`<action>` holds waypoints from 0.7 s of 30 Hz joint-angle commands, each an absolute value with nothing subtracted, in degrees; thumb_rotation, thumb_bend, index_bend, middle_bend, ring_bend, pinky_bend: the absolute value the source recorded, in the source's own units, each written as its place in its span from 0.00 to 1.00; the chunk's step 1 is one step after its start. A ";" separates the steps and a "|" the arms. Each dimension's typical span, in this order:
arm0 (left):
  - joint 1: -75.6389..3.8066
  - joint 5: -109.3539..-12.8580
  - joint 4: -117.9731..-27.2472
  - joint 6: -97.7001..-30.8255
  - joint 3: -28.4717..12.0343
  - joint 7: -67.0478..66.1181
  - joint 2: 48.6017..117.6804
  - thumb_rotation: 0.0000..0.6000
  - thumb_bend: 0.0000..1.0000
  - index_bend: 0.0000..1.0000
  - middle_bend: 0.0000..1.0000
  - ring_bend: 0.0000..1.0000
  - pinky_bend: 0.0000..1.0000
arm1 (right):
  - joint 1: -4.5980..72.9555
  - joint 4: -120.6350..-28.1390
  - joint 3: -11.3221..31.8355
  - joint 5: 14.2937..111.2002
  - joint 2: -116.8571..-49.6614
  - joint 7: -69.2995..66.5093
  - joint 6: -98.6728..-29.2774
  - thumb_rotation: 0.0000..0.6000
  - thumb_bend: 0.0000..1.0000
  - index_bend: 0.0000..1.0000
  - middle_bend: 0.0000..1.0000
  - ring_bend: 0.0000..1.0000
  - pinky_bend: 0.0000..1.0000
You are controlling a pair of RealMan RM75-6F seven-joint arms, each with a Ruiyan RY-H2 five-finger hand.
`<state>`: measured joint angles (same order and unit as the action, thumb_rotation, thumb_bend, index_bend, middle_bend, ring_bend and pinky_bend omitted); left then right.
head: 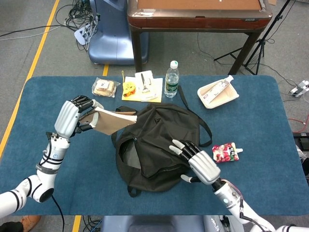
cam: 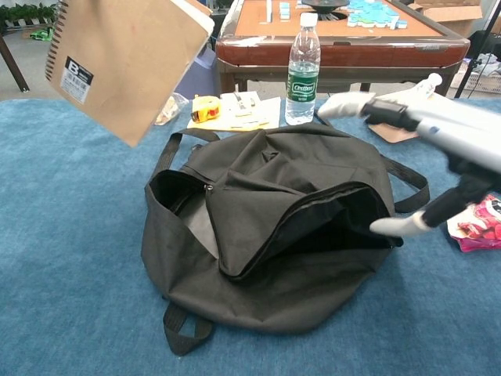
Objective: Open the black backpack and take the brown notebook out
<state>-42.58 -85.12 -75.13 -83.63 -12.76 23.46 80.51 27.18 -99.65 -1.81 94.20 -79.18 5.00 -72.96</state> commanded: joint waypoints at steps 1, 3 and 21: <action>-44.31 -83.36 -71.61 -81.33 -14.67 20.77 83.28 1.00 0.50 0.63 0.66 0.49 0.40 | 25.36 -101.38 -1.51 95.79 -76.23 3.28 -76.54 1.00 0.00 0.00 0.00 0.00 0.11; -45.22 -82.54 -69.24 -80.39 -15.49 18.73 85.00 1.00 0.50 0.62 0.66 0.49 0.40 | 24.52 -101.83 -0.81 95.62 -74.85 2.36 -78.33 1.00 0.00 0.00 0.00 0.00 0.11; -43.05 -74.22 -87.60 -60.88 -5.97 -7.66 78.40 1.00 0.36 0.26 0.43 0.42 0.39 | 20.41 -100.78 3.09 90.95 -69.21 -2.17 -82.34 1.00 0.00 0.00 0.00 0.00 0.11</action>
